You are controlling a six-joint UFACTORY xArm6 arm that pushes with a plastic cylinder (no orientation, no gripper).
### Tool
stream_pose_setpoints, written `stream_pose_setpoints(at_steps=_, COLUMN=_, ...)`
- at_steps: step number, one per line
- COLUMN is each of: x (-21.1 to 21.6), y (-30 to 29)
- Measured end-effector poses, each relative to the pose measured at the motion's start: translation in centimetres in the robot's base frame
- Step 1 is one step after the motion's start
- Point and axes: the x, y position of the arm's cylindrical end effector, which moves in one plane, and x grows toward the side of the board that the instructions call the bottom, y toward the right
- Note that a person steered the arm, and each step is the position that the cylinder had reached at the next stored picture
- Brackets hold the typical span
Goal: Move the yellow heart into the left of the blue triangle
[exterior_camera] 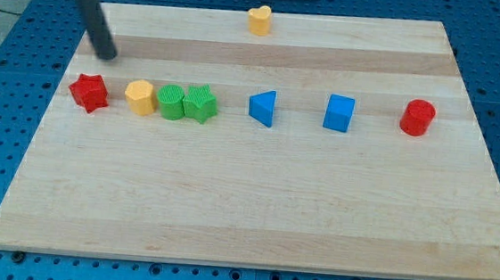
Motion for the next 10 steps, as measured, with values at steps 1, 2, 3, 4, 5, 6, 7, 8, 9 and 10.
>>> stream_pose_setpoints(at_steps=1, x=-4.7, y=2.9)
stream_pose_setpoints(at_steps=2, x=-9.1, y=10.5)
stream_pose_setpoints(at_steps=3, x=-9.5, y=16.8)
stream_pose_setpoints(at_steps=4, x=-8.6, y=22.4)
stream_pose_setpoints(at_steps=5, x=-8.3, y=28.3)
stream_pose_setpoints(at_steps=6, x=-6.6, y=24.7)
stream_pose_setpoints(at_steps=7, x=-8.1, y=23.6)
stream_pose_setpoints(at_steps=8, x=-7.6, y=21.6)
stream_pose_setpoints(at_steps=9, x=-3.1, y=24.7)
stream_pose_setpoints(at_steps=10, x=0.9, y=24.9)
